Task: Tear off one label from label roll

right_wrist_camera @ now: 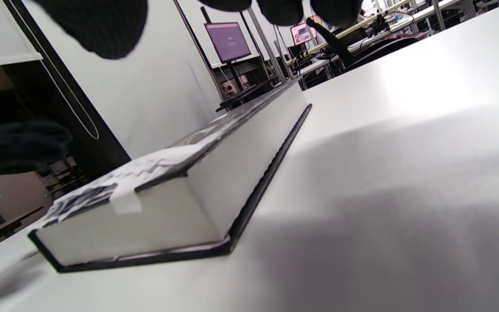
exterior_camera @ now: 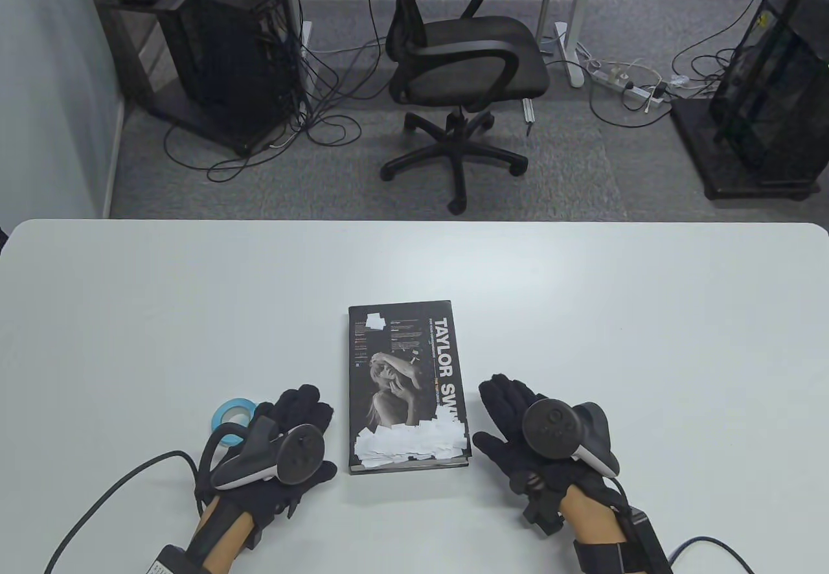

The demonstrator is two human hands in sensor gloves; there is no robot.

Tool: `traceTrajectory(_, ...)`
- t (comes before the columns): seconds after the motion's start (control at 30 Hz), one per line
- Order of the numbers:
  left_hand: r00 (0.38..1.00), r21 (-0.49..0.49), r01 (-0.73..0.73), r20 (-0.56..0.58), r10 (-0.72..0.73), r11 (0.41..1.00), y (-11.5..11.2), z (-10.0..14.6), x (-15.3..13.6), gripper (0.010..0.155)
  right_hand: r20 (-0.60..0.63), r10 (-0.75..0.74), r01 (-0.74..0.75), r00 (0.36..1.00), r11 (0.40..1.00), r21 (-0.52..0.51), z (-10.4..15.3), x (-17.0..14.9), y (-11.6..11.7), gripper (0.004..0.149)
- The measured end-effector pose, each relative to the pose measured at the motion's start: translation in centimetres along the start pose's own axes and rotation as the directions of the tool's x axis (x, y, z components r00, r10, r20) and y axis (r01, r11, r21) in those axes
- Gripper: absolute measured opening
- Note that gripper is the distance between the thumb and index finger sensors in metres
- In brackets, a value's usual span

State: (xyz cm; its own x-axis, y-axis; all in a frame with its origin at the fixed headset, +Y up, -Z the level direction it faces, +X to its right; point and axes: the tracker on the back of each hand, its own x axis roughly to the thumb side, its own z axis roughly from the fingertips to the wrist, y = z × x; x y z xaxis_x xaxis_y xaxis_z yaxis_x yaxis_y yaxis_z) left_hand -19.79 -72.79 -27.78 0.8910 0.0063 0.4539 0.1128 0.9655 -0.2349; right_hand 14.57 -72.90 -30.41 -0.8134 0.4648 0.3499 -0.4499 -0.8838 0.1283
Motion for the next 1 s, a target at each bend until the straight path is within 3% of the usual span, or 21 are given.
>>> traceTrajectory(0.33,0.992,-0.081,0.003,0.124,0.007,0.997,-1.5,-0.7,3.2,0.098,0.066,0.025,-0.037,0.997,0.984,0.174,-0.7,3.1,3.9,0.08)
traceTrajectory(0.7,0.988,-0.117,0.026,0.154,-0.008,0.993,-1.9,-0.8,3.9,0.099,0.178,0.141,-0.193,0.974,0.927,0.32,-1.9,8.1,9.4,0.083)
traceTrajectory(1.0,0.989,-0.118,0.024,0.148,-0.007,0.993,-1.9,-0.7,3.6,0.099,0.146,0.181,-0.219,0.973,0.924,0.313,-2.3,8.1,9.1,0.079)
